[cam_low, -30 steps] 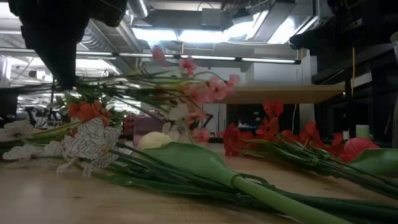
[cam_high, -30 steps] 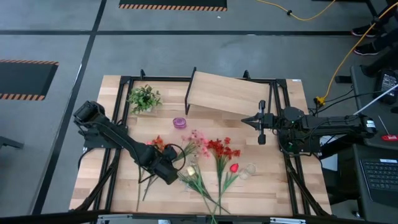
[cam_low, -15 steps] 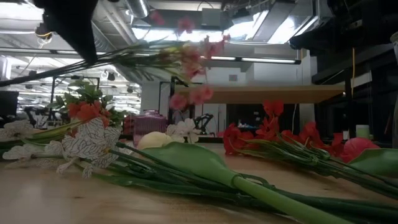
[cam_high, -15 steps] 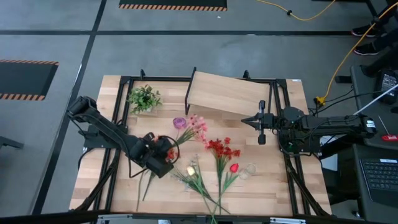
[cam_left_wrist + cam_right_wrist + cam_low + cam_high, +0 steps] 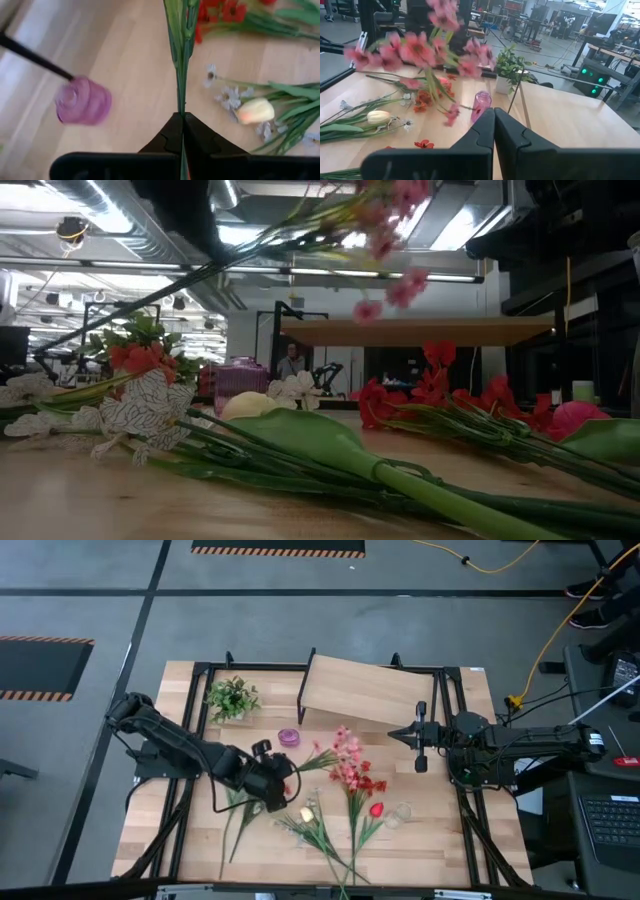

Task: Pick and place flowers into a vace then onto a shelf
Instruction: Put the pink flowers into the purple vase

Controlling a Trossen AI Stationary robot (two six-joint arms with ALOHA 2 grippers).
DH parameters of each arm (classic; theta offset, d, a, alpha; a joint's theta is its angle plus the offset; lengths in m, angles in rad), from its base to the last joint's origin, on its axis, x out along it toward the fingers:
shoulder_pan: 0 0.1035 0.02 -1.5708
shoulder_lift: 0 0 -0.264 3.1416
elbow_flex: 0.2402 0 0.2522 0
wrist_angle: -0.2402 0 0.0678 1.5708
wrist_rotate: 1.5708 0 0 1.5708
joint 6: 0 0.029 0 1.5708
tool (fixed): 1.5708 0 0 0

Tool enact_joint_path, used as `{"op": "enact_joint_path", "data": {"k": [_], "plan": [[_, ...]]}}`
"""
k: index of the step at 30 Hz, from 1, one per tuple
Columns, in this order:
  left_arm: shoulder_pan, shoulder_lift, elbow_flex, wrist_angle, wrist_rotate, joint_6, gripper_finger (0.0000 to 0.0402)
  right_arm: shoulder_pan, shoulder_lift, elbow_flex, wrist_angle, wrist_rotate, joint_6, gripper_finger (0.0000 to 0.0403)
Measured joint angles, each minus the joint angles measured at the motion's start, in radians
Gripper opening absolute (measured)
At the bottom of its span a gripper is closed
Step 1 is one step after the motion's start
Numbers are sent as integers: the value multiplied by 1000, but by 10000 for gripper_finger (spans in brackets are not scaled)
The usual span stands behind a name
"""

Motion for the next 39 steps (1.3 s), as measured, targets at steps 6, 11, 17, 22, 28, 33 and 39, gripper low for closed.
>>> {"op": "enact_joint_path", "data": {"k": [6,11,17,22,28,33,39], "plan": [[64,-66,0,107,37,169,2,0,0,0,-6,0,0,12],[118,-86,-36,226,79,265,2,0,0,0,-7,-8,0,12],[213,-137,-262,600,243,386,2,0,0,0,-12,-37,0,12],[276,-196,-397,847,278,516,2,0,5,0,-61,-37,27,12],[368,-211,-522,1111,421,613,2,1,34,0,-69,-37,78,12],[430,-203,-577,1283,482,667,2,1,63,0,-44,-37,79,12],[447,-203,-584,1335,509,716,2,0,106,0,93,-59,49,12]]}}
